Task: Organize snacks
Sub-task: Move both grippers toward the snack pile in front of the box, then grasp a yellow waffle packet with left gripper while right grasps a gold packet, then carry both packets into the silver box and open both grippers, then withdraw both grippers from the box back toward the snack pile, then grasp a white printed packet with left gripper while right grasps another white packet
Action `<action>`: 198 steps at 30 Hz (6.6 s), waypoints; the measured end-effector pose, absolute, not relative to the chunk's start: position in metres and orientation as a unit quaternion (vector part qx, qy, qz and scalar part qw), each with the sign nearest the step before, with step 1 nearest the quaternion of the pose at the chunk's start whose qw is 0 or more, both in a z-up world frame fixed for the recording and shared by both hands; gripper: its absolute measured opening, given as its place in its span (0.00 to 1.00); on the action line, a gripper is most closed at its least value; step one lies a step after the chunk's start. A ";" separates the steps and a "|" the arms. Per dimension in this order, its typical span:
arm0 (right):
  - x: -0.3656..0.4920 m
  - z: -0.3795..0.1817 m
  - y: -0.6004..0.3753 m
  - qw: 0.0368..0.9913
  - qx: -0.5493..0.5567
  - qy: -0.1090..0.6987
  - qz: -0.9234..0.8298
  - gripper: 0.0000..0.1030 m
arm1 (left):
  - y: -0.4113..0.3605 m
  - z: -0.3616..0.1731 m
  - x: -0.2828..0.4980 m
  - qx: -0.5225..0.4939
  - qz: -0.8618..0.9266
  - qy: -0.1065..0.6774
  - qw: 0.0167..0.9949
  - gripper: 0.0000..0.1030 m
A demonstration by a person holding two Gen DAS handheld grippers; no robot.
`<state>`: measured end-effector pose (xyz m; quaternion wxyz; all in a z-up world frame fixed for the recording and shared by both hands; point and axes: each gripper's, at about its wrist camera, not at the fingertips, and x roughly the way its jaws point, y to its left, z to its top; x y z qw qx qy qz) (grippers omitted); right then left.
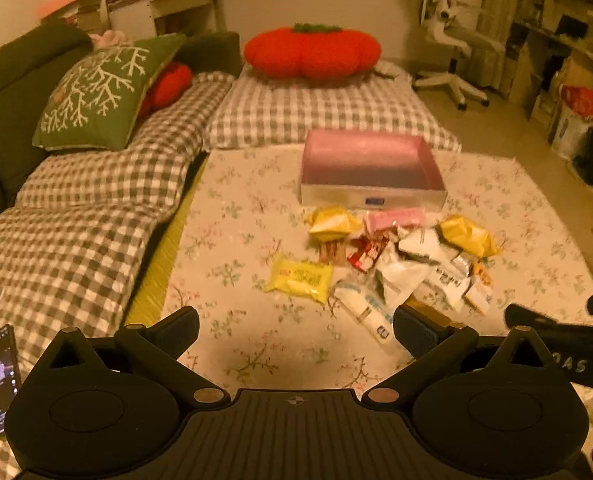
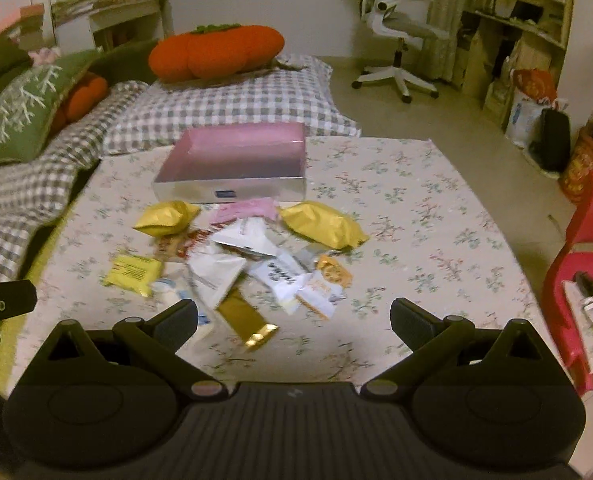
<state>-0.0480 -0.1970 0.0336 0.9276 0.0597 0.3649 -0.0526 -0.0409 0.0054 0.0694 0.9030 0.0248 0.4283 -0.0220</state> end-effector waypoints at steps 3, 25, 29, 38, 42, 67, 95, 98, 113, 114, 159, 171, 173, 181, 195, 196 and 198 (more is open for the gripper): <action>-0.051 0.041 -0.186 0.931 0.044 0.357 -0.059 1.00 | 0.018 0.074 -0.039 0.010 -0.027 0.430 0.902 1.00; 0.069 0.032 -0.229 0.915 0.025 0.396 -0.071 1.00 | 0.010 0.017 0.095 -0.017 -0.044 0.484 0.874 1.00; 0.089 0.020 -0.234 0.912 0.040 0.405 -0.051 1.00 | 0.004 0.007 0.127 -0.018 -0.040 0.479 0.877 1.00; 0.136 -0.037 -0.248 0.887 0.021 0.461 -0.018 1.00 | -0.032 -0.062 0.189 0.016 -0.058 0.544 0.837 1.00; 0.151 -0.055 -0.251 0.881 0.005 0.473 -0.018 1.00 | -0.042 -0.076 0.200 0.029 -0.060 0.542 0.838 1.00; 0.160 -0.071 -0.269 0.886 0.049 0.460 -0.029 0.33 | -0.015 -0.100 0.202 -0.031 -0.036 0.510 0.859 0.38; 0.264 -0.052 -0.253 0.911 0.140 0.388 0.009 0.32 | -0.033 -0.086 0.301 -0.037 -0.059 0.397 0.915 0.38; 0.269 -0.065 -0.251 0.905 0.139 0.403 0.003 0.33 | -0.036 -0.096 0.303 -0.026 -0.057 0.396 0.916 0.39; 0.217 -0.030 -0.262 0.920 0.150 0.363 -0.010 0.89 | -0.013 -0.053 0.261 -0.029 -0.049 0.377 0.924 0.76; 0.208 -0.028 -0.263 0.918 0.160 0.364 -0.004 0.89 | -0.008 -0.048 0.253 -0.032 -0.045 0.377 0.924 0.76; 0.106 -0.047 -0.256 0.848 0.313 0.427 0.007 0.87 | 0.034 -0.083 0.102 -0.192 0.000 0.526 0.828 0.86; 0.111 -0.050 -0.254 0.846 0.291 0.446 0.005 0.86 | -0.049 -0.085 0.110 -0.072 -0.175 0.499 0.845 0.86; 0.117 -0.053 -0.253 0.849 0.278 0.450 0.005 0.86 | -0.062 -0.091 0.110 -0.034 -0.188 0.496 0.847 0.83; 0.148 -0.065 -0.241 0.865 0.179 0.468 0.034 0.73 | -0.053 -0.109 0.120 -0.012 -0.197 0.491 0.848 0.43; 0.158 -0.073 -0.234 0.862 0.179 0.472 0.047 0.52 | -0.053 -0.105 0.109 0.010 -0.213 0.465 0.859 0.32; 0.157 -0.072 -0.234 0.862 0.182 0.472 0.045 0.51 | -0.053 -0.103 0.107 0.014 -0.215 0.463 0.860 0.31; 0.156 -0.070 -0.233 0.863 0.184 0.468 0.045 0.50 | -0.053 -0.101 0.106 0.018 -0.218 0.461 0.860 0.27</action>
